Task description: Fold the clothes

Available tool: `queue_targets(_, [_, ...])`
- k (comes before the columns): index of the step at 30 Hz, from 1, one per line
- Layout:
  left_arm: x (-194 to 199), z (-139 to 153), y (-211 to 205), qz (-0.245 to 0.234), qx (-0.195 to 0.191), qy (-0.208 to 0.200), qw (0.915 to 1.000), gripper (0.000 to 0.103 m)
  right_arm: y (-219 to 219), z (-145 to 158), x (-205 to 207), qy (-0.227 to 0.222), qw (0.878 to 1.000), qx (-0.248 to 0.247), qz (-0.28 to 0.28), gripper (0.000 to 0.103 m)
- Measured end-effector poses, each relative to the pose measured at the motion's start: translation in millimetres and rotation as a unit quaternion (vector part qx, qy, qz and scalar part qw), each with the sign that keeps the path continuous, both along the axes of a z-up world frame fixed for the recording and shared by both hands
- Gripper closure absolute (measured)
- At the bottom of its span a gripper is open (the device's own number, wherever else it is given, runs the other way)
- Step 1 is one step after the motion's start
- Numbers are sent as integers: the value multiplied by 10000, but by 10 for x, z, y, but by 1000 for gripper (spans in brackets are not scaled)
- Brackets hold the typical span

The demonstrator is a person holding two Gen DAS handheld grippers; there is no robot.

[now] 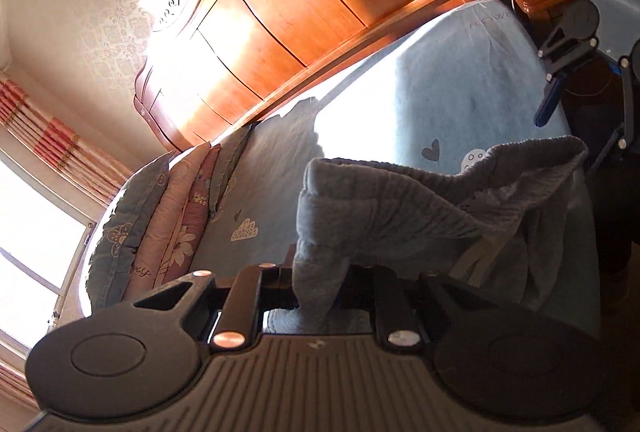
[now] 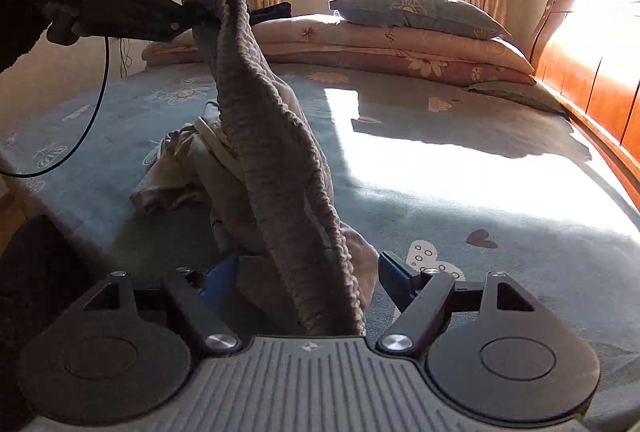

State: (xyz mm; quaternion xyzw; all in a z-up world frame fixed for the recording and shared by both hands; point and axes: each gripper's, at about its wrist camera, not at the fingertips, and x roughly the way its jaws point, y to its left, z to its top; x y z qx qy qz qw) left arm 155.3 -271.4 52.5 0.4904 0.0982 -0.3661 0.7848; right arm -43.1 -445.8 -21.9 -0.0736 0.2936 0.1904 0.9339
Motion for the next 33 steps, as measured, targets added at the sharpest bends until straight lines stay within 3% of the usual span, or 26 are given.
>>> queue_targets(2, [-277,-29,8,51,-99,12,9999,88,63,-185,40,28,9991,-379,-169,22])
queue_targets(4, [-326,29,227,156,-228,66,9996,88,72,-319,113,82,9983,-496,-307,29])
queue_targets(6, [-358,116,427,291,-347,124,9989,88,68,-361,227,287,9981,-374,-406,84])
queue_targets(12, [-234,251,697,784,-520,-42,9956,88,121,-61,364,281,9988,118,-395,86])
queue_targets(17, [-48,343,933,1483,-740,-241,9859,88,203,503,339,264,9955,881,239,87])
queue_targets(20, [88,418,1122,1955,-1019,-230,9751,87,326,835,335,341,9857,1423,840,87])
queue_targets(24, [170,521,1384,2399,-1359,-310,9607,86,662,1188,408,434,9726,1705,1519,87])
queue_targets(28, [181,753,1689,2771,-1687,-589,9441,86,1070,1609,518,312,9635,1669,2068,87])
queue_targets(33, [147,1284,2090,3174,-2120,-1174,9168,86,1490,2190,644,-105,9588,1407,2466,87])
